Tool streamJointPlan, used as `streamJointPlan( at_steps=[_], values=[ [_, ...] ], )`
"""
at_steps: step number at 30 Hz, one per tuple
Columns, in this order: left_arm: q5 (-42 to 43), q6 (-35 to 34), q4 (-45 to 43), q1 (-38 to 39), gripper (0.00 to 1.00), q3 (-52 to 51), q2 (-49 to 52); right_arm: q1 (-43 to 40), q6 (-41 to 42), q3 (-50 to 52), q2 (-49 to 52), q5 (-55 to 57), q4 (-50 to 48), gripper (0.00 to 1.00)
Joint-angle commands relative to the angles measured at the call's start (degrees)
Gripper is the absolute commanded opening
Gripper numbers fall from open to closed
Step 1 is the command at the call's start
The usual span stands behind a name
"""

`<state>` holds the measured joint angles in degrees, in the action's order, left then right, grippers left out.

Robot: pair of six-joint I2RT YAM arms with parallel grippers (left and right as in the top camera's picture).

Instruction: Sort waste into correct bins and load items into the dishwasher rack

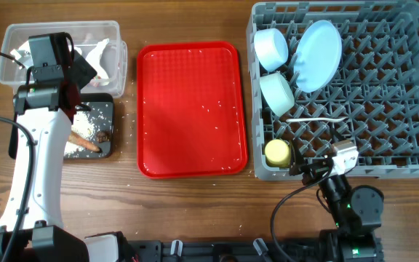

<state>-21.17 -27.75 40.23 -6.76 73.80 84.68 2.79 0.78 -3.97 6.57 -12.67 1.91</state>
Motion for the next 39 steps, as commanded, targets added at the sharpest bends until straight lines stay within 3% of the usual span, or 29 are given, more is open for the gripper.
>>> streamJointPlan(
  at_steps=[1,5,30,34,39],
  values=[
    [-0.5,-0.6,-0.1,-0.2,1.00,0.7,-0.4,0.1,0.7,2.3,-2.7,-0.7,-0.6,1.00],
    [-0.5,-0.6,-0.1,-0.2,1.00,0.7,-0.4,0.2,0.9,3.7,-6.5,-0.8,-3.1,1.00],
    [-0.6,-0.6,0.5,-0.2,1.00,0.7,-0.8,0.2,0.9,3.7,-6.3,-0.7,-3.1,1.00],
    [4.5,-0.9,1.1,-0.1,1.00,-1.1,-9.6,0.2,0.9,3.7,-6.3,-0.7,-3.1,1.00],
    [6.8,-2.7,-6.1,-0.1,1.00,-14.3,-24.5,0.2,0.9,3.7,-6.3,-0.7,-3.1,1.00]
  ],
)
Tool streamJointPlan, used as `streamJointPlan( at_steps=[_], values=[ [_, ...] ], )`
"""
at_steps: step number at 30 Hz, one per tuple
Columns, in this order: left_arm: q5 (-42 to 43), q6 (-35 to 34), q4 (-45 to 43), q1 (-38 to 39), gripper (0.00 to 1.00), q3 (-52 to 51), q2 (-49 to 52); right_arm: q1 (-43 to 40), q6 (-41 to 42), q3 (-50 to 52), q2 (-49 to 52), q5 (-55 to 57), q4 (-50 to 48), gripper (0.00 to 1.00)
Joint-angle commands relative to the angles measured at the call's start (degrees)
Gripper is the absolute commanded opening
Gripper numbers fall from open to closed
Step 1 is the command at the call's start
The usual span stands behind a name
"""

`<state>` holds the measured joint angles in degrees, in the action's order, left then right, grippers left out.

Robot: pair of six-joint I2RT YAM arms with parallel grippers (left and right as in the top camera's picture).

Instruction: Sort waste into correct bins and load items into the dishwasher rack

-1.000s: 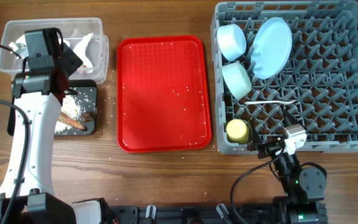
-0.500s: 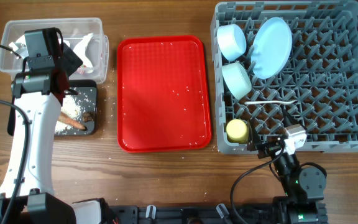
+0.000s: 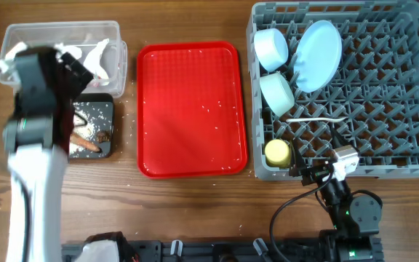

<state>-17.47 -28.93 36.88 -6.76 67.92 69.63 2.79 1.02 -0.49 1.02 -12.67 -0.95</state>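
Only the overhead view shows this moment. A grey dishwasher rack [image 3: 402,44] at the right holds two pale bowls [image 3: 270,46], a light blue plate [image 3: 318,45], a thin utensil [image 3: 318,118] and a yellow cup [image 3: 277,152]. The red tray [image 3: 191,87] in the middle carries only crumbs. My left gripper [image 3: 77,70] is blurred, over the near edge of the clear bin [image 3: 57,30]. My right gripper [image 3: 310,175] sits just outside the rack's front wall, near the yellow cup. Neither gripper's jaw state is readable.
White scraps [image 3: 100,54] lie in the clear bin. A black bin [image 3: 99,110] below it holds crumbs and an orange-brown food piece [image 3: 86,144]. The left arm's white link [image 3: 38,182] covers the table's left side. Cables trail from the right arm at the front edge.
The left arm has shifted slightly left and toward the front, and is now motion-blurred. The right arm sits a little lower at the rack's front wall. Bins, tray and rack contents are unchanged.
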Motion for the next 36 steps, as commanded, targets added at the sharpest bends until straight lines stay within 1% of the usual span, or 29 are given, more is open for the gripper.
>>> streamJointPlan(
  at_steps=[1,2,4,6,7,11,16,25,27,28,36],
  values=[
    [4.4,-1.4,-4.6,-0.1,1.00,-11.9,-12.6,0.2,0.6,0.2,-0.7,-0.7,-0.3,1.00],
    [6.4,-0.8,-8.5,-0.1,1.00,-17.7,-17.5,0.2,0.7,0.2,-0.7,-0.7,-0.3,1.00],
    [11.7,3.2,-17.1,-0.1,1.00,-27.9,-25.4,0.2,0.6,0.2,-0.7,-0.7,-0.3,1.00],
    [15.5,5.5,-24.3,-0.1,1.00,-35.9,-30.7,0.2,0.6,0.2,-0.7,-0.7,-0.3,1.00],
    [17.5,6.1,-29.1,-0.1,1.00,-41.6,-34.0,0.2,0.6,0.2,-0.7,-0.7,-0.3,1.00],
    [20.3,6.0,-37.1,0.0,1.00,-53.6,-42.7,0.2,0.6,0.2,-0.7,-0.7,-0.3,1.00],
    [18.8,6.1,-37.6,2.0,1.00,-60.5,-52.7,0.2,0.6,0.2,-0.7,-0.7,-0.3,1.00],
    [17.9,6.2,-35.8,2.3,1.00,-67.4,-64.7,0.2,0.6,0.2,-0.7,-0.7,-0.3,1.00],
    [17.9,6.4,-32.3,2.4,1.00,-67.6,-67.9,0.2,0.6,0.2,-0.7,-0.7,-0.3,1.00],
    [18.2,7.5,-32.5,2.5,1.00,-67.6,-69.0,0.2,0.6,0.2,-0.7,-0.7,-0.3,1.00],
    [18.3,7.7,-32.6,2.8,1.00,-67.6,-69.5,0.2,0.6,0.2,-0.7,-0.7,-0.3,1.00]
  ],
)
